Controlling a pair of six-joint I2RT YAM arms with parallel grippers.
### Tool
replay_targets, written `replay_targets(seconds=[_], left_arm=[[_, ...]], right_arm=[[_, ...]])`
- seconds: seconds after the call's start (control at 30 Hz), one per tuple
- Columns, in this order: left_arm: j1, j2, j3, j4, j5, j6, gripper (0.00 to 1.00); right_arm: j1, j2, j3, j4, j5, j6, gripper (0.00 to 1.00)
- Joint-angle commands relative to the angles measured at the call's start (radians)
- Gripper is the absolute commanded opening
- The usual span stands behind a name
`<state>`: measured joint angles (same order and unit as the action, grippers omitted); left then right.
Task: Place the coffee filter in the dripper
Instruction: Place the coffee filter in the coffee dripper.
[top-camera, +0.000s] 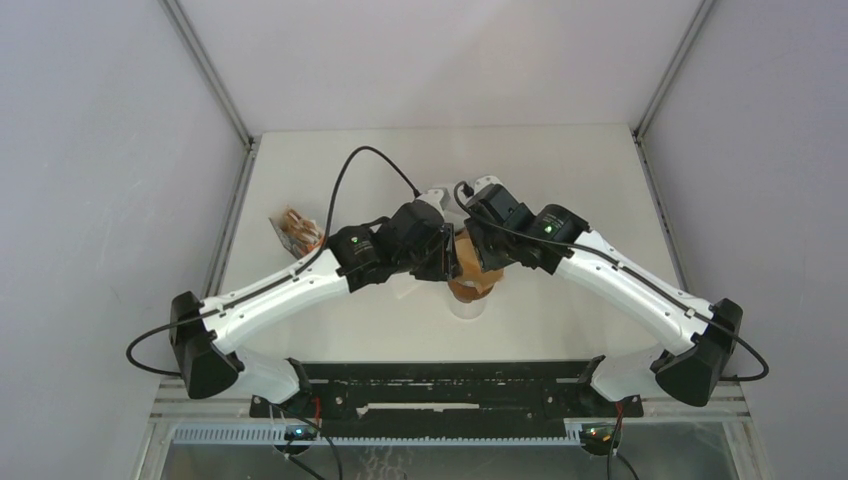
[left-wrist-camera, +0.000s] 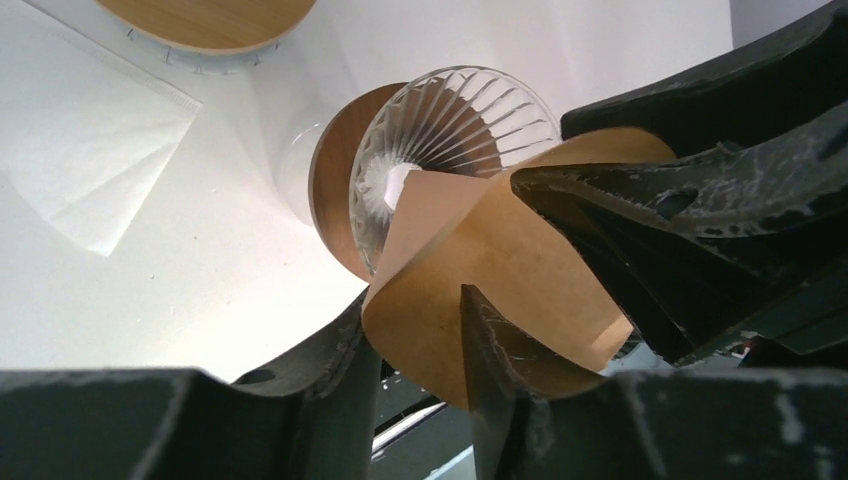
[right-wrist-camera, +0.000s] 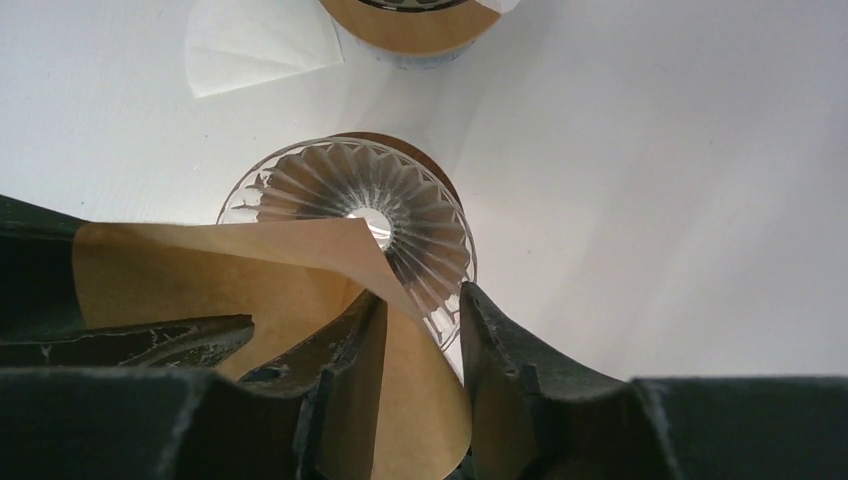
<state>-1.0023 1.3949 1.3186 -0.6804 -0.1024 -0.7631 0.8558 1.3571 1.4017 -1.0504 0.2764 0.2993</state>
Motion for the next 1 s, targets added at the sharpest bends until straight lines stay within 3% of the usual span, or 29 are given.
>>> replay_targets(seconds=[0.0, 0.13, 0.7, 0.97], left_arm=[[0.008, 0.016, 0.056, -0.029, -0.02, 0.044, 0.44], [0.011, 0.029, 0.062, -0.034, -0.019, 0.054, 0.48], [0.022, 0.072, 0.074, -0.042, -0.037, 0.082, 0.52], [0.022, 0.076, 0.068, -0.043, -0.032, 0.082, 0.5]], right_arm=[[-0.008, 0.004, 0.05, 0.041, -0.01, -0.029, 0.45], [-0.015, 0.005, 0.038, 0.052, -0.013, -0.036, 0.54], [-0.096, 0.005, -0.079, 0.116, -0.077, -0.037, 0.57], [-0.112, -0.08, -0.118, 0.206, -0.247, -0.115, 0.69]])
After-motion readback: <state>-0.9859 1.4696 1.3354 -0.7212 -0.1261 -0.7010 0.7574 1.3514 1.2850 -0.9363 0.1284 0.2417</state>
